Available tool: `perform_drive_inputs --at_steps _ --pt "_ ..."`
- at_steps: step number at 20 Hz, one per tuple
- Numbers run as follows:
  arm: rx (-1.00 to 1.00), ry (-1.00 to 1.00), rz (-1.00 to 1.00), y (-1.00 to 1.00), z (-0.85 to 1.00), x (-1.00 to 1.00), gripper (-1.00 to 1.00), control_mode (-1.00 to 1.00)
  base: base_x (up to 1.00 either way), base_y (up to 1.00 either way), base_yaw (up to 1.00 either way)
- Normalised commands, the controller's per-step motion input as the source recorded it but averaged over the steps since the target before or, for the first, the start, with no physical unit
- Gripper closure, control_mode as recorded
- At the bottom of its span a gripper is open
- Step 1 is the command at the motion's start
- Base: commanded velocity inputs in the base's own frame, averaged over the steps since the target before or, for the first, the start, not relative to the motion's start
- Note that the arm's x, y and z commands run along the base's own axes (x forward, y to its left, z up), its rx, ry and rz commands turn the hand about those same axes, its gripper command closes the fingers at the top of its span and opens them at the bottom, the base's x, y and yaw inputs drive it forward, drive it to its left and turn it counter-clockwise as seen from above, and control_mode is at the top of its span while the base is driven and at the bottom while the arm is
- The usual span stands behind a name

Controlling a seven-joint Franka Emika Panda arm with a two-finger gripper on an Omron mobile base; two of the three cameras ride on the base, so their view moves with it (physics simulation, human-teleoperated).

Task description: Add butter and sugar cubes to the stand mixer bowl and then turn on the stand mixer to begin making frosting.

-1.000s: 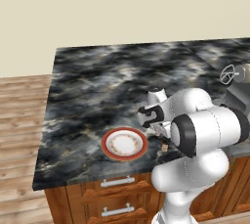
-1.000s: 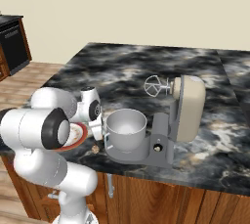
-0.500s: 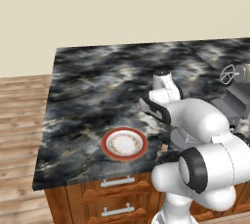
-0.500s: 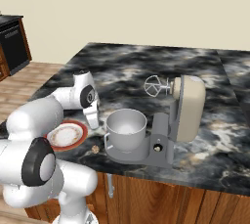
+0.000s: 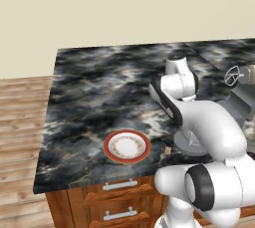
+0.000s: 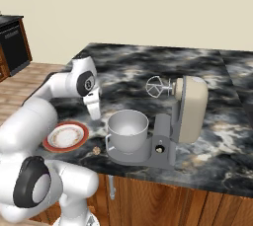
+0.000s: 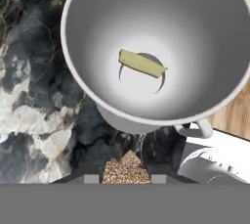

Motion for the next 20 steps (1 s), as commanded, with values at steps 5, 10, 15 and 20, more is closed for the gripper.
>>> perform_drive_inputs --at_steps 5,10,15,20 --pt "0.0 0.03 0.0 -0.5 0.4 -0.29 1.0 -1.0 0.0 0.0 0.0" --pt "0.02 0.01 0.0 -0.64 0.12 -0.23 1.0 -1.0 0.0 0.0 0.0" --pt "0.03 0.0 0.04 -0.41 -0.28 0.11 1.0 -1.0 0.0 0.0 0.0" --pt "0.02 0.02 0.09 -0.21 -0.31 0.38 1.0 -1.0 0.0 0.0 0.0"
